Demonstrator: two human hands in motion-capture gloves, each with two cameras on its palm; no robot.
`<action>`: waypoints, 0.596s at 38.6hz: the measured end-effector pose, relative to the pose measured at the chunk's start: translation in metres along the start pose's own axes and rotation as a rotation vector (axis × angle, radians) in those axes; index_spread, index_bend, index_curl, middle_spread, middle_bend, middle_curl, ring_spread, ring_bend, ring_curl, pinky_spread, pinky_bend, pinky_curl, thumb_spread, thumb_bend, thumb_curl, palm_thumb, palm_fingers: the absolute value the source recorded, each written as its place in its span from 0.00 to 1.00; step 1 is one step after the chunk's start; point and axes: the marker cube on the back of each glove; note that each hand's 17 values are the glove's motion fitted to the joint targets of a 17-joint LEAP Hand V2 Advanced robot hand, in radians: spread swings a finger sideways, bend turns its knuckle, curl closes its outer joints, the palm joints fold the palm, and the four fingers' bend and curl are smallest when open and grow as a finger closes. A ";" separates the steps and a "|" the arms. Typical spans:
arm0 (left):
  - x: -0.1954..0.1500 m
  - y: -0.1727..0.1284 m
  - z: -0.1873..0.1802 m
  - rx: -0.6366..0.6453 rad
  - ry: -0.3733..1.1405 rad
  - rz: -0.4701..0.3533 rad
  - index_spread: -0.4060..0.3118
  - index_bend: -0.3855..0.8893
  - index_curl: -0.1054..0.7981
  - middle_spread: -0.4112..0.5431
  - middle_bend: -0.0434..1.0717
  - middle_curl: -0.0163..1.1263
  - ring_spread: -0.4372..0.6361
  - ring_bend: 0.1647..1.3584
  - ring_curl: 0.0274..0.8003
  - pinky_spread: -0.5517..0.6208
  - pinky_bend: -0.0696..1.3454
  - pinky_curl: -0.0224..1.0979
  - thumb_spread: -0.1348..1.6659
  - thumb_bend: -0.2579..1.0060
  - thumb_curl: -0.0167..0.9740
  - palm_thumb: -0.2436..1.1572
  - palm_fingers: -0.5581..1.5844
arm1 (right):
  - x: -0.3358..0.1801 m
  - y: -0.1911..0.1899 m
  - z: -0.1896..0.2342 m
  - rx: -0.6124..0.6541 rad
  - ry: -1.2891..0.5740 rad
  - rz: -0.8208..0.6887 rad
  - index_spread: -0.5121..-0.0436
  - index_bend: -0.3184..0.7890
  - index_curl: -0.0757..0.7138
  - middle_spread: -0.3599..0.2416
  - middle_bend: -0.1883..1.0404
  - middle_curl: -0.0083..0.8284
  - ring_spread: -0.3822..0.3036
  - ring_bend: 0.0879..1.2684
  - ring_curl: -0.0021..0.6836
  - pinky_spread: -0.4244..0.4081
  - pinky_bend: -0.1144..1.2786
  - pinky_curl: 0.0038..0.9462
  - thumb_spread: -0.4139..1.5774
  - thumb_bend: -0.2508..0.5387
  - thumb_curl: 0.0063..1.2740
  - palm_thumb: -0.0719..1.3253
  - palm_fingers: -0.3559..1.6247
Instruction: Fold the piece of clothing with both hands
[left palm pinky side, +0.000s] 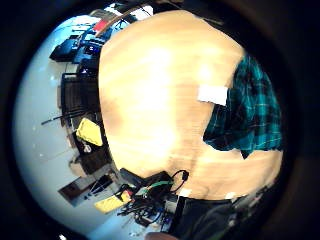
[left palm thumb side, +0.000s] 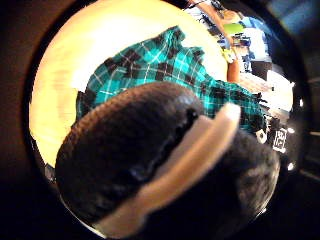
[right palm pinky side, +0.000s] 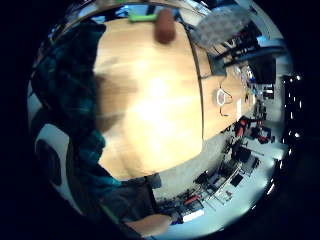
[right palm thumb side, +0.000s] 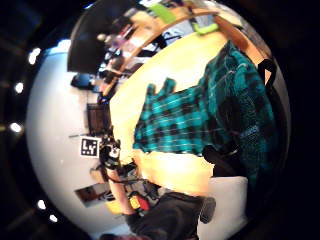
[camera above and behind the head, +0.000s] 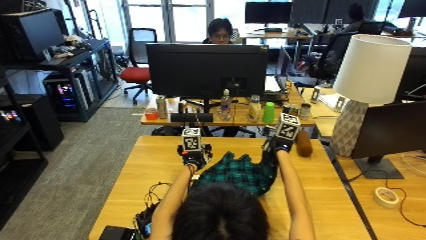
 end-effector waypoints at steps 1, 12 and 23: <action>-0.003 0.001 -0.006 0.025 0.003 -0.001 0.49 0.41 0.41 0.65 0.19 0.26 0.74 0.43 0.39 0.87 0.40 0.33 0.61 0.12 0.20 0.07 0.27 | -0.017 0.000 -0.001 0.006 -0.006 -0.029 0.59 0.51 0.61 0.34 0.60 0.67 0.24 0.54 0.74 0.17 0.52 0.46 0.37 0.29 0.44 0.79 0.88; -0.042 0.016 -0.032 0.125 0.034 -0.056 0.51 0.41 0.40 0.64 0.21 0.27 0.71 0.45 0.38 0.86 0.41 0.33 0.60 0.13 0.15 0.08 0.28 | -0.180 0.074 0.049 -0.139 0.010 -0.219 0.60 0.51 0.68 0.35 0.64 0.69 0.23 0.55 0.77 0.18 0.55 0.49 0.32 0.29 0.48 0.79 0.86; -0.101 0.024 -0.028 0.133 0.074 -0.130 0.53 0.39 0.38 0.62 0.21 0.28 0.65 0.48 0.38 0.84 0.41 0.33 0.59 0.12 0.12 0.07 0.32 | -0.276 0.097 0.173 -0.216 -0.273 -0.343 0.67 0.30 0.57 0.39 0.61 0.67 0.26 0.65 0.79 0.13 0.60 0.50 0.51 0.22 0.46 0.61 0.81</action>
